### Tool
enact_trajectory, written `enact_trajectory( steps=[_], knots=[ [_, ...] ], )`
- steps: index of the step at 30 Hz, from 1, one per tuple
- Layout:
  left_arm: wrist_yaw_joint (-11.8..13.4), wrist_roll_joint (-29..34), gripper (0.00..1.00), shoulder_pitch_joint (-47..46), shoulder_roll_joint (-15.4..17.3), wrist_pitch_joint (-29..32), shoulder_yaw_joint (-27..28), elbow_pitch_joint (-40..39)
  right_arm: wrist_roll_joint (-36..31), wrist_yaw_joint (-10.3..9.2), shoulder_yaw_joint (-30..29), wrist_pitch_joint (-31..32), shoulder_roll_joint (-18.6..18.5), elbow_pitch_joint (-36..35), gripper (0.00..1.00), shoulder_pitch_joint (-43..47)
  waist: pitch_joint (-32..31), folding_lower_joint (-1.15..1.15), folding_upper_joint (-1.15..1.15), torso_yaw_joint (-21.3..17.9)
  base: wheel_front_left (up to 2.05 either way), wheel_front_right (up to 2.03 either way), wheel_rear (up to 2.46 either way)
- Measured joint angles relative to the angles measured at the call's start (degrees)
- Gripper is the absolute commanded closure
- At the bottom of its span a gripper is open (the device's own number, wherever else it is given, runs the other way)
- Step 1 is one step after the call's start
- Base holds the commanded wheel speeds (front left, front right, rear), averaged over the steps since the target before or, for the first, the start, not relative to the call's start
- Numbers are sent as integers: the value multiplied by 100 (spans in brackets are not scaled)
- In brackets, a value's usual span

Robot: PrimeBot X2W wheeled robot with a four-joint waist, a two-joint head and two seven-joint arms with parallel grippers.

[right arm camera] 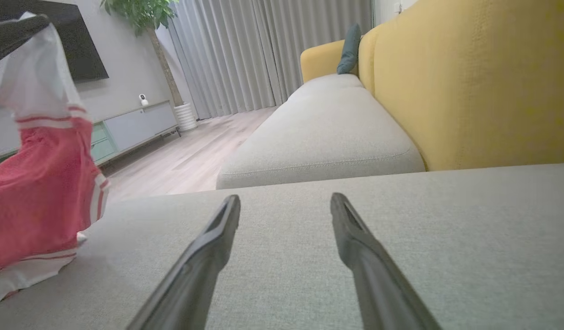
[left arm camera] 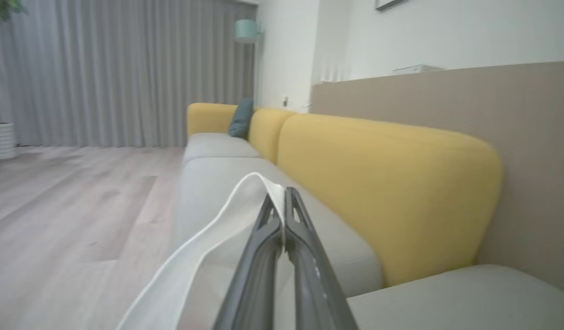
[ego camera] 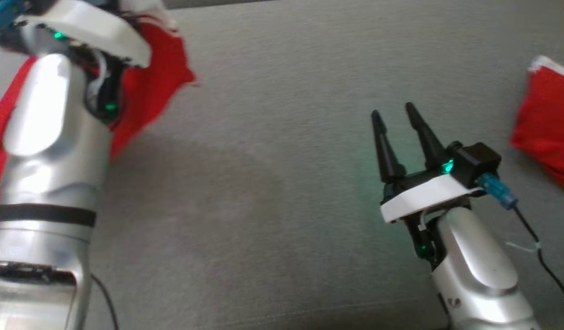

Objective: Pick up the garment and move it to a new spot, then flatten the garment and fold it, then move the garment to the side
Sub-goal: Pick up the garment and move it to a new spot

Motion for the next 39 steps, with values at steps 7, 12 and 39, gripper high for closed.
enact_trajectory(
  steps=[7, 12, 39],
  knots=[
    [0, -201, 100, 31, -345, -1, -315, -382, 188, 0, 266, 0, 0, -79, 0, -3, -92, 0, 0, -831, 0, 0, 0],
    [9, -301, 100, 10, -689, -1, -282, -603, 240, 0, 299, 0, -2, -142, 0, -5, -43, 0, 0, -1307, 0, 0, 0],
    [915, -148, 0, 3628, -783, 0, -224, -1573, -158, 0, -26, 0, 0, 256, 0, 66, -110, 0, 0, -194, 0, 0, 0]
  ],
)
